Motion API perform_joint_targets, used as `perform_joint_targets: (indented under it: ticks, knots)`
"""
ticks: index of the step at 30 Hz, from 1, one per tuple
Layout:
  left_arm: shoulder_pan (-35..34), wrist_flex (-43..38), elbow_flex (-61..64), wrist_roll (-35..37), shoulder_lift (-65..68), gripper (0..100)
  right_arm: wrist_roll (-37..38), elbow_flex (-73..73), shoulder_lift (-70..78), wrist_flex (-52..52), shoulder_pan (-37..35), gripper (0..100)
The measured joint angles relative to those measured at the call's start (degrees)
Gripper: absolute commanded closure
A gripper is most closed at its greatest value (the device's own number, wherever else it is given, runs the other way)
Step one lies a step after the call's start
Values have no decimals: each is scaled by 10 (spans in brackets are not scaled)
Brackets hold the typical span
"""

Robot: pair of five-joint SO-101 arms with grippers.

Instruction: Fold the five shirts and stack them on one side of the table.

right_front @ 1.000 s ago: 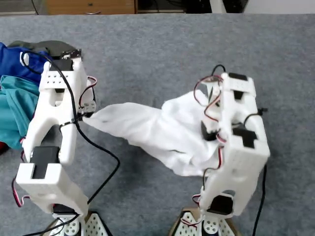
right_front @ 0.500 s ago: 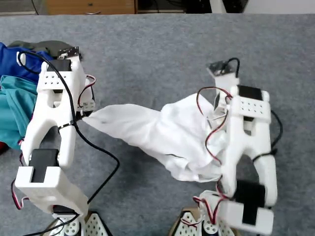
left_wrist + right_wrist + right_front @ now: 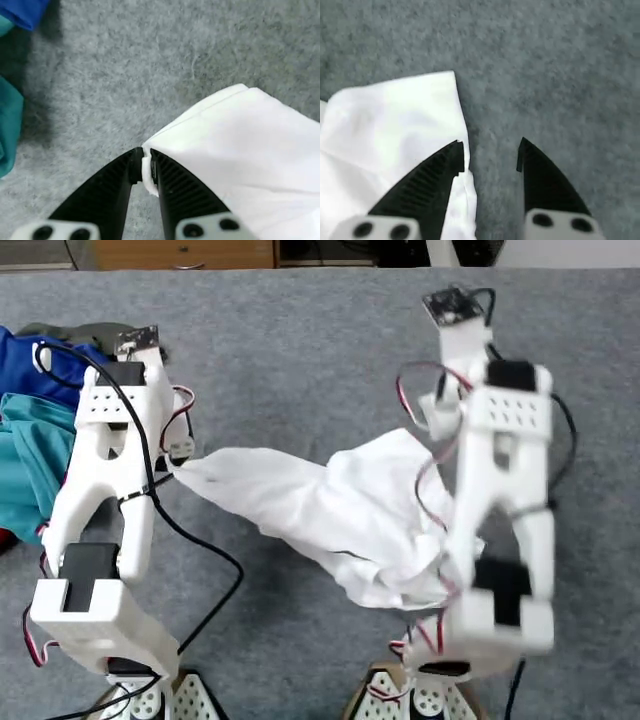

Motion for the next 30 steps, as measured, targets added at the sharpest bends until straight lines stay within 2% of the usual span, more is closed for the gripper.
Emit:
perform_joint_targets:
  ticks: [9, 13, 17, 22, 30]
  knots:
    - [-1, -99, 93, 4, 0, 981, -43, -435, 414, 170, -40, 807]
    - [-2, -164, 139, 4, 0, 981, -46, -634, 543, 225, -40, 807]
    - [-2, -185, 165, 4, 0, 981, -46, -792, 629, 247, -41, 807]
    - [-3, -188, 168, 4, 0, 981, -46, -835, 681, 250, -48, 807]
    - [-3, -192, 171, 4, 0, 981, -46, -842, 686, 252, -48, 807]
